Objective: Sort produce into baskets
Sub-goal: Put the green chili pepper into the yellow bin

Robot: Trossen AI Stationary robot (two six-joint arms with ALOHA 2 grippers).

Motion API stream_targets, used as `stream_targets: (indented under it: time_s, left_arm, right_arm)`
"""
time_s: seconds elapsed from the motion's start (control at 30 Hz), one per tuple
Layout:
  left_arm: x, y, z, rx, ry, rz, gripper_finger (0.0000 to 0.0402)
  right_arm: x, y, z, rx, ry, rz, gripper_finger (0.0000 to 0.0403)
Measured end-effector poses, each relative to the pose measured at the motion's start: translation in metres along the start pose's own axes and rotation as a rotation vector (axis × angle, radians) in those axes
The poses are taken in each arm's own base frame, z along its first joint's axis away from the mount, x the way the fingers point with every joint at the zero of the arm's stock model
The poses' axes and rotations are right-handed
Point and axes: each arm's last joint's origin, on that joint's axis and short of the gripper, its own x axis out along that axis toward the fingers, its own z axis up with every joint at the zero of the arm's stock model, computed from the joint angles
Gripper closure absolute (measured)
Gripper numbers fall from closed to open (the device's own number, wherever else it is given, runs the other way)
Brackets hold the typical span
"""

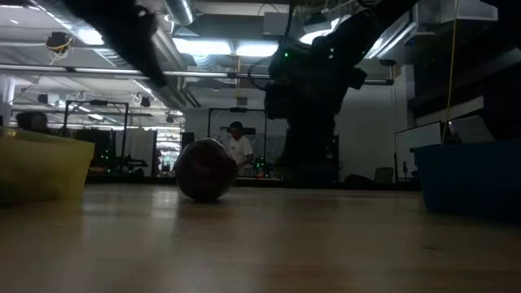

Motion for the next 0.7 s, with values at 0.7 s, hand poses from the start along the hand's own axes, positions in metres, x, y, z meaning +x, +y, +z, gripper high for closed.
stream_targets:
  time_s: [0.7]
  left_arm:
    - [0.015, 0.03, 0.03, -0.057, -0.209, 0.252, 0.0192]
  right_arm:
    - [-0.015, 0.025, 0.047, 0.215, -0.299, 0.483, 0.032]
